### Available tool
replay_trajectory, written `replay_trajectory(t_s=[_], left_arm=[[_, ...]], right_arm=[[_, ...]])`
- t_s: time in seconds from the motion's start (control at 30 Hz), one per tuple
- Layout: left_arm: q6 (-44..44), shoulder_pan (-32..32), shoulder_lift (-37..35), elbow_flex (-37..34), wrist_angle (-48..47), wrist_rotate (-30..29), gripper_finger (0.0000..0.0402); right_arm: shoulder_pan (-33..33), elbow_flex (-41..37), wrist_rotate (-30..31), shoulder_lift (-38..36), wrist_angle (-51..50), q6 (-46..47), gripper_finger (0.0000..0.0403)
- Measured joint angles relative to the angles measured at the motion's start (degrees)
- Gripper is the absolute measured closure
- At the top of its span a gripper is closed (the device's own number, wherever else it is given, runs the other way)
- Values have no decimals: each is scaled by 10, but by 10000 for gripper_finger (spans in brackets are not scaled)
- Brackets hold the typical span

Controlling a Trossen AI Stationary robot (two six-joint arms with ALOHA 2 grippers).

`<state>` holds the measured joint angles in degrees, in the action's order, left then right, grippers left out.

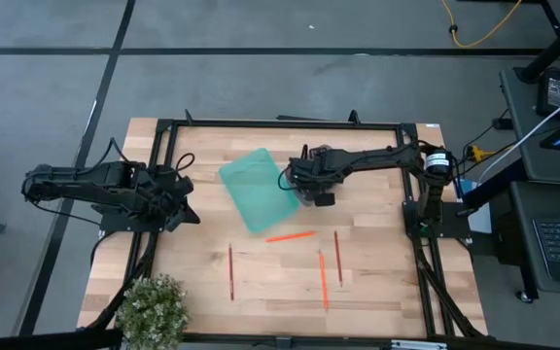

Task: Sort pens & pencils
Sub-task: Put the black pen into the black bin, then put the left red pencil into the light blue bin

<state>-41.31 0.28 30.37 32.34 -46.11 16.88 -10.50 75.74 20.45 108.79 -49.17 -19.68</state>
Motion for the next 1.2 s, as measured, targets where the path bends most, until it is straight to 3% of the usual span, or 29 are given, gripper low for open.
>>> replay_trajectory(t_s=[0.17,0.33,0.57,0.73,0.93,1.1,1.2], left_arm=[[12,0,0,0,1,0,358],[14,0,0,0,7,0,358],[52,0,1,0,91,50,358],[75,0,24,17,132,89,358],[98,-29,113,63,133,111,358],[89,-113,232,132,134,74,358],[86,-156,307,217,127,86,358]], right_arm=[[0,16,9,0,-16,11,304],[7,63,21,0,-76,34,305],[59,224,26,0,-223,138,321],[121,351,-5,-1,-316,283,328],[190,417,-71,-2,-351,463,328],[240,402,-69,-1,-357,521,328],[257,391,-66,-1,-364,526,328]])
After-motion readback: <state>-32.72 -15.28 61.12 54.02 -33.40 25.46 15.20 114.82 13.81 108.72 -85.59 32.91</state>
